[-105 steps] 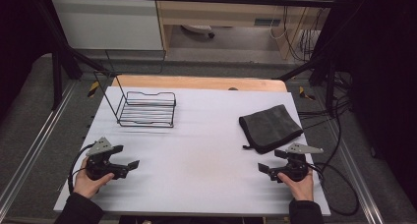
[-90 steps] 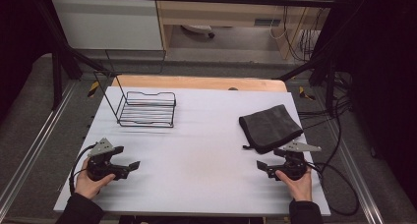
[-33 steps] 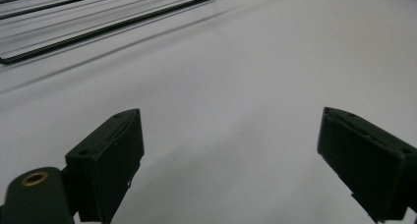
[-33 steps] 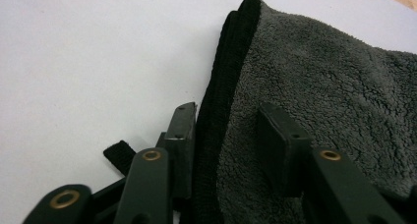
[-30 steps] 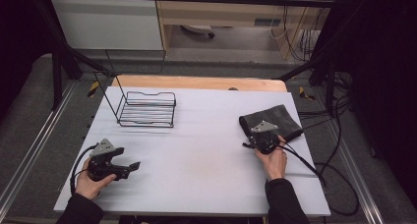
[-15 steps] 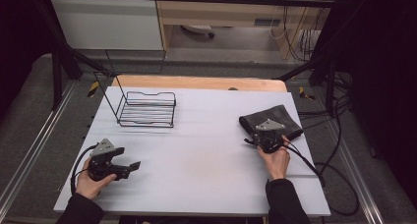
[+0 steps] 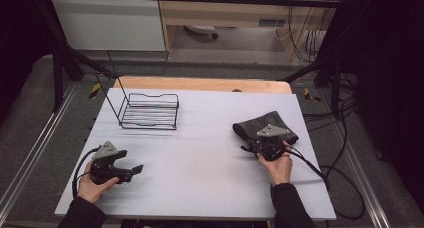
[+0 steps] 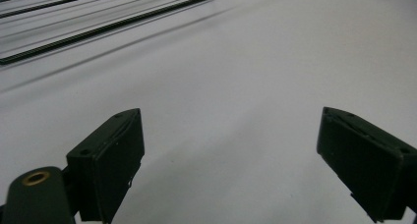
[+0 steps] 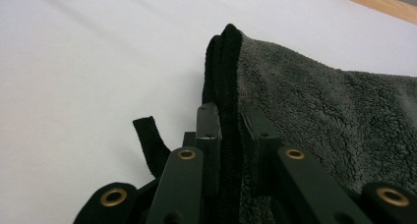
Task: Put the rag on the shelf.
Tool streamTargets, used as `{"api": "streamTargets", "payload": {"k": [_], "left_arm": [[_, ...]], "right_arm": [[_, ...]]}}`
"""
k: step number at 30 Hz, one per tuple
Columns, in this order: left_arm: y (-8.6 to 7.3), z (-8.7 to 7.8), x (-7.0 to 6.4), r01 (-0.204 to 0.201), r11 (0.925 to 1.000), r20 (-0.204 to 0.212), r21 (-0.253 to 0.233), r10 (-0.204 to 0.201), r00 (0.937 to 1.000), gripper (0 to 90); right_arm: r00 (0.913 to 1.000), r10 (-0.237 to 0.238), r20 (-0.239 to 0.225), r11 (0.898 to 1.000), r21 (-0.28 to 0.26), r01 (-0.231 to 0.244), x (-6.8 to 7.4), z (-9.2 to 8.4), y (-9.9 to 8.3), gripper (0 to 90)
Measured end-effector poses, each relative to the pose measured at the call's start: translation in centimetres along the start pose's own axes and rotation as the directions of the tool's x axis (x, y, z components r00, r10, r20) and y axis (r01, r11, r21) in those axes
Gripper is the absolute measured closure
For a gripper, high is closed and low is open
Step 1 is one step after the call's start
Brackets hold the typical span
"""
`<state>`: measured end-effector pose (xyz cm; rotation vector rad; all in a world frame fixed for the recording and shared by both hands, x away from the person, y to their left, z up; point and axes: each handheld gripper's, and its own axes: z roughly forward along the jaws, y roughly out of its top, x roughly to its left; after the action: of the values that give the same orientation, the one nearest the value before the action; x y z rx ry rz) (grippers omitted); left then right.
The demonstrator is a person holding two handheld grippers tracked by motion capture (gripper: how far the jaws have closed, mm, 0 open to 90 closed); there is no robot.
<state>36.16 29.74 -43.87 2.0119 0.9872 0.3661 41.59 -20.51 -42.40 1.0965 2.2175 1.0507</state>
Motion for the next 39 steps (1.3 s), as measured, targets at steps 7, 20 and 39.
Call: {"api": "streamTargets", "payload": {"k": [7, 20, 39], "left_arm": [[0.0, 0.0, 0.0, 0.004, 1.0, -0.001, -0.005, -0.004, 1.0, 10.8], [0.0, 0.0, -0.1, -0.001, 1.0, 0.001, 0.0, 0.001, 1.0, 10.8], [0.1, 0.1, -0.2, 0.002, 1.0, 0.006, 0.002, -0.002, 1.0, 10.8]], "right_arm": [[0.9972, 0.009, -0.075, 1.0, 0.006, -0.008, 1.7, 0.2, 0.0, 79.8], [0.9855, 0.003, -0.17, 1.0, 0.0, -0.003, 4.3, 0.1, 0.2, 79.7], [0.9528, -0.057, -0.298, 0.998, -0.016, 0.055, 9.1, 0.7, 1.4, 79.6]]}}
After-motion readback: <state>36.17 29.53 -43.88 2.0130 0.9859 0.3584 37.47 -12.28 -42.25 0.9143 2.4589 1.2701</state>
